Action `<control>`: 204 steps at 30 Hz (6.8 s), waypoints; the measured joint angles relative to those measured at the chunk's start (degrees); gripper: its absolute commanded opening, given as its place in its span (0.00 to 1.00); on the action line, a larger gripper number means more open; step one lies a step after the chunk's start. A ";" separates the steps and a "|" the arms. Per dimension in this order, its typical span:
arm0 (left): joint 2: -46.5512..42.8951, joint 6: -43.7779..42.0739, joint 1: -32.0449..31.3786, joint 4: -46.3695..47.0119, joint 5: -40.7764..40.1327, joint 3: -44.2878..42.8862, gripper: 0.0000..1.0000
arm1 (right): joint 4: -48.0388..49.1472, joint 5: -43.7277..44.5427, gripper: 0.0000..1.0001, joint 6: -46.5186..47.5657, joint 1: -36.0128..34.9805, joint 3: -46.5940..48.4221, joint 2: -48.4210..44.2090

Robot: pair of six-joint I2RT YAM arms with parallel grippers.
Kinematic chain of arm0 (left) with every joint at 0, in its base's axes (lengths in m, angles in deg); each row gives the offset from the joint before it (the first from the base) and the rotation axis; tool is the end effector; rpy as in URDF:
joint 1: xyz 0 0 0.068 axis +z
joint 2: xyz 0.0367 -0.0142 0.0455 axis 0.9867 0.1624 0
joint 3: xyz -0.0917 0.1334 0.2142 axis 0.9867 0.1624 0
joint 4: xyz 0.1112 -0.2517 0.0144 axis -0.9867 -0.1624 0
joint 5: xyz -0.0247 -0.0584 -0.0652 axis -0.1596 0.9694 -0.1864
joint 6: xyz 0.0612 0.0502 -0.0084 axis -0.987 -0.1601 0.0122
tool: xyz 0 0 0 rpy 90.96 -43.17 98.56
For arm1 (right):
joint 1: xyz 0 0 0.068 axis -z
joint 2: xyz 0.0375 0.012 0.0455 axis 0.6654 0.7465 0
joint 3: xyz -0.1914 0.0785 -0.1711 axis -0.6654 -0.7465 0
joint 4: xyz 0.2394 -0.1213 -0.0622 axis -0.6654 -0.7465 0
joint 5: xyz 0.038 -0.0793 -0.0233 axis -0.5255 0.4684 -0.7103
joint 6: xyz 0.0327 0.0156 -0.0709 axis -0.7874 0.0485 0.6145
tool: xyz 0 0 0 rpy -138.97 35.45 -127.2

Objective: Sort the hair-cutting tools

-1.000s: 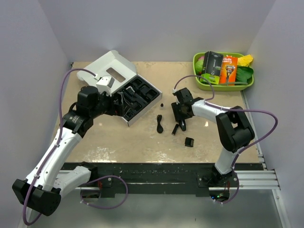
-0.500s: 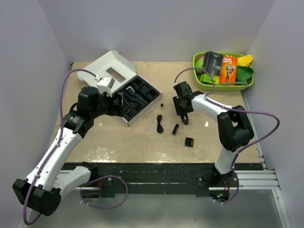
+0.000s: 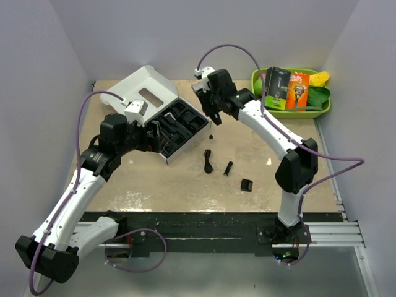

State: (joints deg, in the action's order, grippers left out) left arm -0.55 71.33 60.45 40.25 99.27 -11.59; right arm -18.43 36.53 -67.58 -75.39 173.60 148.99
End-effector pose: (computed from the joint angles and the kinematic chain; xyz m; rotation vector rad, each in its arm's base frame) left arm 0.2354 -0.0992 0.3325 0.1622 2.0769 -0.5841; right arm 0.3976 0.2544 0.3237 -0.6001 2.1607 0.1669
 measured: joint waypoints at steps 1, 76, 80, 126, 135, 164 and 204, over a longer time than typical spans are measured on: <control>-0.09 0.00 0.00 -0.24 -0.15 -0.02 0.96 | 0.61 -1.73 0.00 0.98 -0.44 0.50 0.98; -0.94 -0.02 0.00 -1.86 -1.18 0.00 0.97 | 16.98 -17.27 0.99 6.21 -3.89 11.13 28.15; -0.94 -0.02 0.00 -1.86 -1.22 0.00 0.97 | 16.48 -16.72 0.99 6.27 -3.89 10.93 25.51; -0.11 3.43 0.00 1.16 -4.79 2.56 0.94 | 16.24 -3.30 0.57 -27.12 -6.69 -38.73 -7.43; -0.28 5.55 0.00 1.11 -7.23 3.63 0.94 | 17.99 0.28 0.45 -29.73 -7.72 -39.08 -3.98; -7.63 9.11 0.00 -3.58 -12.90 4.15 0.94 | 13.18 3.26 0.00 -34.80 -14.21 -11.69 1.64; -11.28 11.04 0.00 -5.84 -13.22 4.15 0.95 | 35.80 3.23 0.00 -58.36 -16.17 6.05 28.39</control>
State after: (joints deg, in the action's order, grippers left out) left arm -11.83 82.37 60.45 34.41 86.04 -7.43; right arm 17.37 39.76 -125.93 -91.56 179.65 177.38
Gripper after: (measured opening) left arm 0.944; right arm 0.059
